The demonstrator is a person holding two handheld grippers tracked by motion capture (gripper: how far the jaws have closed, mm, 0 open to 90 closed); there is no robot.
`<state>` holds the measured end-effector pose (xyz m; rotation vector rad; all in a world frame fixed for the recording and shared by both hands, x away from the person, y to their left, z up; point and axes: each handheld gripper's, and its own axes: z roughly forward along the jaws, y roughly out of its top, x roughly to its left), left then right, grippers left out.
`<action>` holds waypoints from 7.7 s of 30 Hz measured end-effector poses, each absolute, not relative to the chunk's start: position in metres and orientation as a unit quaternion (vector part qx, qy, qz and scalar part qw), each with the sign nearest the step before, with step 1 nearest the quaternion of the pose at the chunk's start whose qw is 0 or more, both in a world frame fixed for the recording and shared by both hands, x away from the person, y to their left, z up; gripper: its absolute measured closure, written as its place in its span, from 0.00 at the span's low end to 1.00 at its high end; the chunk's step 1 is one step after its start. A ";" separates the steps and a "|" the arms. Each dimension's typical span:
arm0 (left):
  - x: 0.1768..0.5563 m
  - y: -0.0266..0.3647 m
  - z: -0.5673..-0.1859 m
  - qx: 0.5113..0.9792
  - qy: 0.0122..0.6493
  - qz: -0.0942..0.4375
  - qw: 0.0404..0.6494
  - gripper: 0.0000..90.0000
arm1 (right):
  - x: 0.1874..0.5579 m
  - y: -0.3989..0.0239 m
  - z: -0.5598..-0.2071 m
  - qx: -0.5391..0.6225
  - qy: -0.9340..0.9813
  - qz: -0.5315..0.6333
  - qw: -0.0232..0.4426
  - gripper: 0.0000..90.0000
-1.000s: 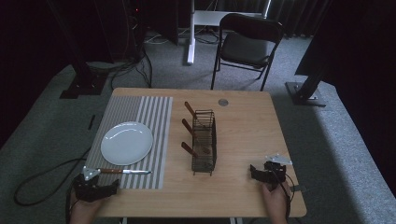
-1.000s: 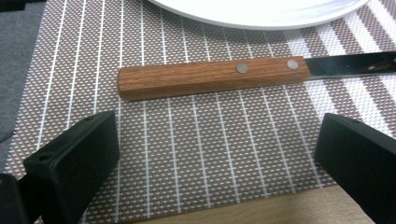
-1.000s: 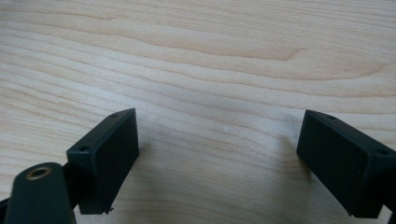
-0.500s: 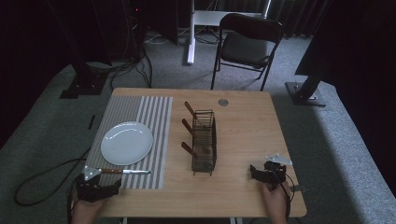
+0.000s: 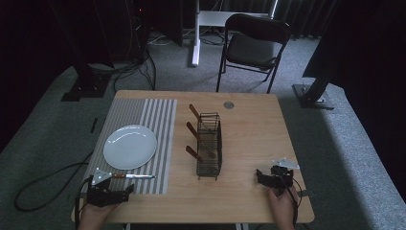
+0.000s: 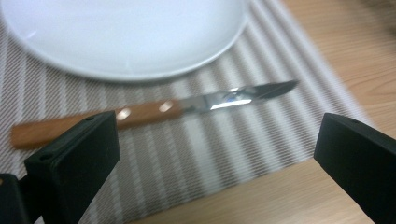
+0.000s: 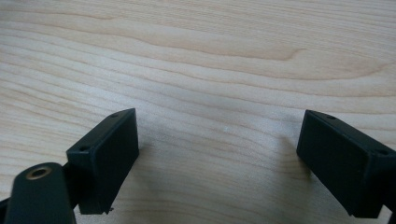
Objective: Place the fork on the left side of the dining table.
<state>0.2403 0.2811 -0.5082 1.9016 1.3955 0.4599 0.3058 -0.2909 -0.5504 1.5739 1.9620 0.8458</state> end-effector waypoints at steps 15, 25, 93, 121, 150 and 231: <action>0.265 0.246 -0.494 0.768 0.471 0.159 0.403 0.00 | 0.306 -0.291 -0.550 0.576 0.717 0.309 0.242 0.14; 0.281 0.234 -0.482 0.773 0.456 0.159 0.411 0.00 | 0.306 -0.291 -0.551 0.575 0.718 0.310 0.242 0.14; 0.389 0.110 -0.402 0.789 0.405 0.083 0.454 0.47 | 0.306 -0.291 -0.551 0.575 0.718 0.309 0.242 0.14; 0.381 0.110 -0.404 0.776 0.397 0.024 0.490 0.89 | 0.306 -0.291 -0.551 0.575 0.717 0.310 0.242 0.14; 0.345 0.167 -0.302 0.749 0.366 0.089 0.545 0.89 | 0.306 -0.291 -0.550 0.575 0.718 0.309 0.243 0.14; 0.490 0.322 -0.484 0.580 0.678 0.124 0.435 0.64 | 0.307 -0.291 -0.551 0.577 0.716 0.309 0.242 0.14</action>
